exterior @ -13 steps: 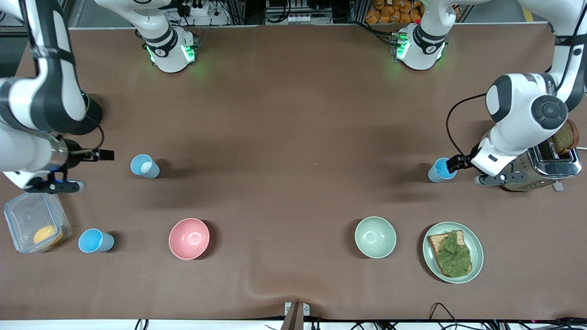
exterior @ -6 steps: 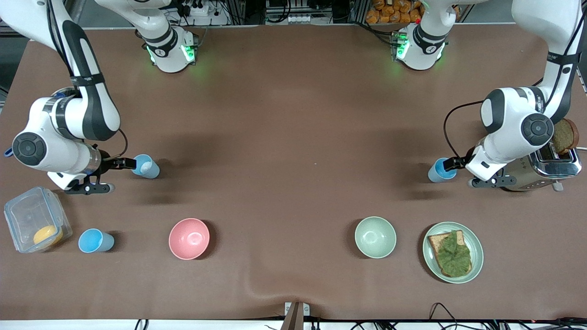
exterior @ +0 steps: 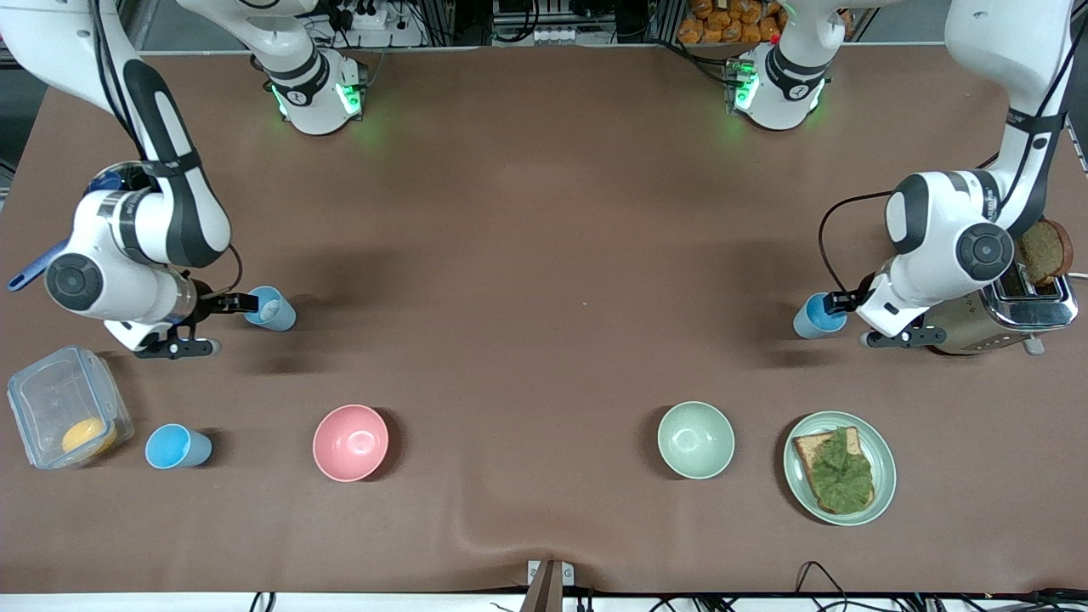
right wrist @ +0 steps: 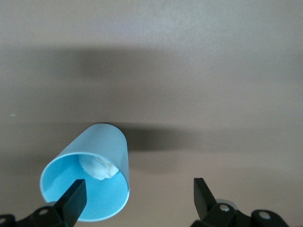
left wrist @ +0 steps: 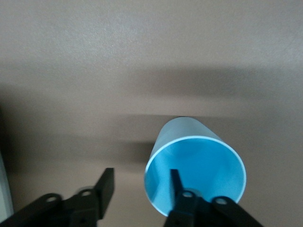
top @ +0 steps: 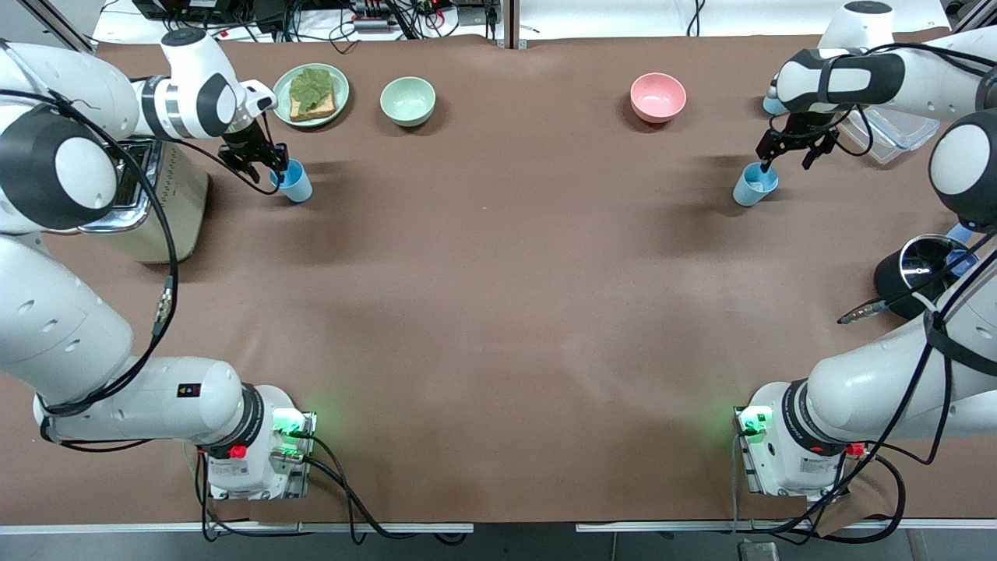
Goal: Stack blue cups with both arms
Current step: 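Close both grippers around the two blue cups, then set the right gripper's cup at table center while the left gripper carries its cup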
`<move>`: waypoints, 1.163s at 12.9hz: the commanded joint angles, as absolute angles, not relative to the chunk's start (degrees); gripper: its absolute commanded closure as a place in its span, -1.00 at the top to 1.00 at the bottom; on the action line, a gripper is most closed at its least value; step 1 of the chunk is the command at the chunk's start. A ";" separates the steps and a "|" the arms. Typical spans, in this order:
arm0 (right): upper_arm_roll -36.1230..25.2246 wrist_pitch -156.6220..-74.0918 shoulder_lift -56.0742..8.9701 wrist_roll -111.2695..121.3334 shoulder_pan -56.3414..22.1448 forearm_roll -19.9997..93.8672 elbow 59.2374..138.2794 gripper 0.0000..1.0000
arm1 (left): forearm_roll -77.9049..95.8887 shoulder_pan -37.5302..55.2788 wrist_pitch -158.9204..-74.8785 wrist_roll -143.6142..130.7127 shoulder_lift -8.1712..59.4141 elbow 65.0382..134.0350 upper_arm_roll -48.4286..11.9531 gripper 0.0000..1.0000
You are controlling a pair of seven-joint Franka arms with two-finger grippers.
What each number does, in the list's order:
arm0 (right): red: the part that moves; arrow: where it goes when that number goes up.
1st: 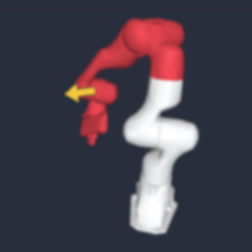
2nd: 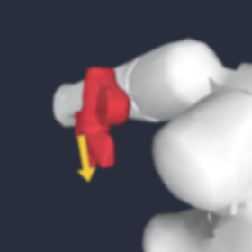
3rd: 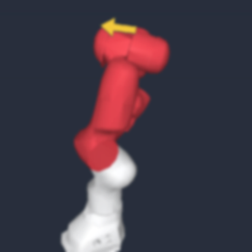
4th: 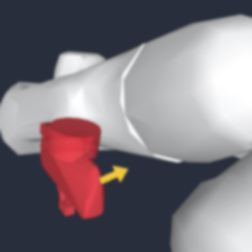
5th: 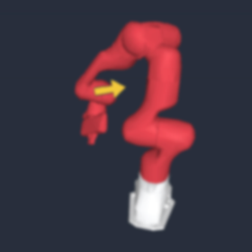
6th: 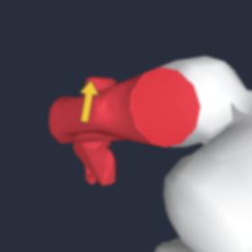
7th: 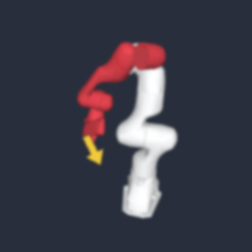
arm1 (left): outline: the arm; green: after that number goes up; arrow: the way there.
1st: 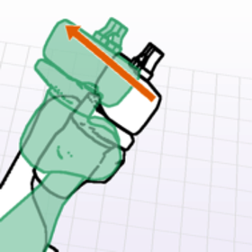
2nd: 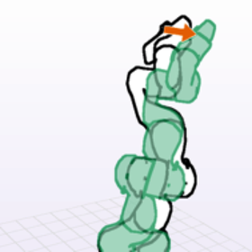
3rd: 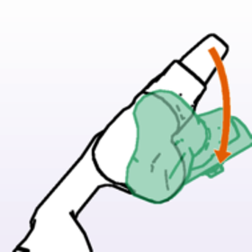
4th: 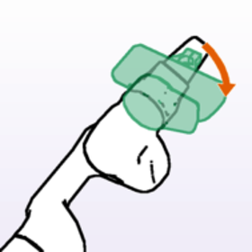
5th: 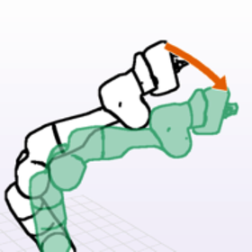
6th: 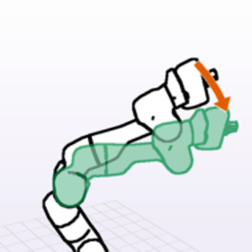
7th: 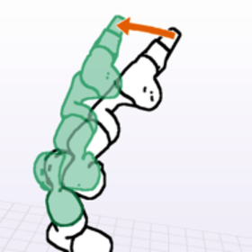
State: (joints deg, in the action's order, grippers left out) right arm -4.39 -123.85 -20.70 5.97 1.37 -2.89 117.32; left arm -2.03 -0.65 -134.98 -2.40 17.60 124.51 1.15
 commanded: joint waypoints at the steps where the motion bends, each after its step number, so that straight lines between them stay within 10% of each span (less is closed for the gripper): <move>1: -3.60 -124.98 -22.06 6.77 2.55 -1.06 117.25 0.88 | -2.02 -0.88 -135.53 -2.72 17.84 123.93 0.53 -1.00; 4: -3.69 -124.46 -22.59 6.59 2.11 2.53 117.25 -1.00 | -2.02 -0.53 -135.09 -3.07 16.79 122.70 0.27 -1.00; 15: -3.25 -116.49 -23.82 1.88 -2.79 5.17 111.11 -1.00 | -2.02 -0.35 -111.39 -8.17 10.72 102.16 -6.94 -1.00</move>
State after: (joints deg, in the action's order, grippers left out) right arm -3.38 -120.71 -23.04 5.42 -0.05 3.36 114.73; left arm -1.99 -0.14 -117.35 -6.61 10.42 107.83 -5.45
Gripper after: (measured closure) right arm 0.974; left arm 0.974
